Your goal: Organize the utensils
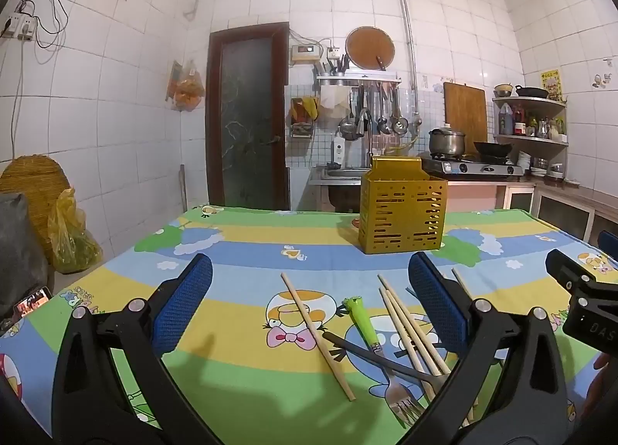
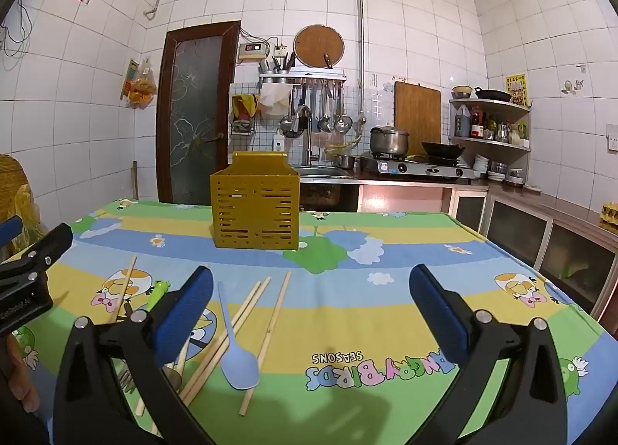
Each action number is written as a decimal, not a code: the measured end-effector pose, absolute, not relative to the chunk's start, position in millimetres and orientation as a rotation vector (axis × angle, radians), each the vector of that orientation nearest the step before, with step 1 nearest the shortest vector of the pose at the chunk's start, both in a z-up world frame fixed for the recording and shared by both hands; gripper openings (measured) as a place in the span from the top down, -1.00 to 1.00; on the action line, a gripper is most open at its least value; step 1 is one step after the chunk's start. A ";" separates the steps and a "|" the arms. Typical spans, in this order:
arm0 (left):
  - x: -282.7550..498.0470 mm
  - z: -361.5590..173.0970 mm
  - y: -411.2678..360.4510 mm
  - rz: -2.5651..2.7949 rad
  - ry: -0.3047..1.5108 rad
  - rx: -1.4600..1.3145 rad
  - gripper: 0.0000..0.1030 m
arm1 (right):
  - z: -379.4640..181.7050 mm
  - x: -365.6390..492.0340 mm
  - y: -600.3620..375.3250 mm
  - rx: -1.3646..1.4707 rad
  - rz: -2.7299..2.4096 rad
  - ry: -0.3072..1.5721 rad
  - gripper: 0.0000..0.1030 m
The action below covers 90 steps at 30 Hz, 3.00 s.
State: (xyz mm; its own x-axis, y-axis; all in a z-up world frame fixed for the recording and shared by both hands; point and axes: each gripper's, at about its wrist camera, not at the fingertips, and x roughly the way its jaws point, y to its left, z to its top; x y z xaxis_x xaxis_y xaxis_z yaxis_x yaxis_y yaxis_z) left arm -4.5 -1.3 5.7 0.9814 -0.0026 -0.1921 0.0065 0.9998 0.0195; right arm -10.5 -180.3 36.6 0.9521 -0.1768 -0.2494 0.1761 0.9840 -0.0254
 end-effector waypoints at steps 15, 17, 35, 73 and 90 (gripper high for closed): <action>-5.8 2.8 1.6 -0.003 0.184 0.017 -0.91 | 34.8 -9.4 -176.9 -0.006 -0.181 0.251 -0.93; -5.6 2.8 1.4 -0.002 0.183 0.017 -0.91 | 34.6 -9.4 -177.1 -0.006 -0.181 0.251 -0.93; -5.0 3.1 2.7 0.000 0.182 0.016 -0.91 | 33.8 -9.3 -177.1 -0.007 -0.182 0.250 -0.93; -5.9 3.3 1.3 0.003 0.180 0.017 -0.91 | 36.4 -13.7 -174.1 -0.007 -0.183 0.250 -0.93; -4.4 2.1 0.1 -0.001 0.190 0.017 -0.91 | 32.6 -12.1 -174.6 -0.002 -0.189 0.270 -0.93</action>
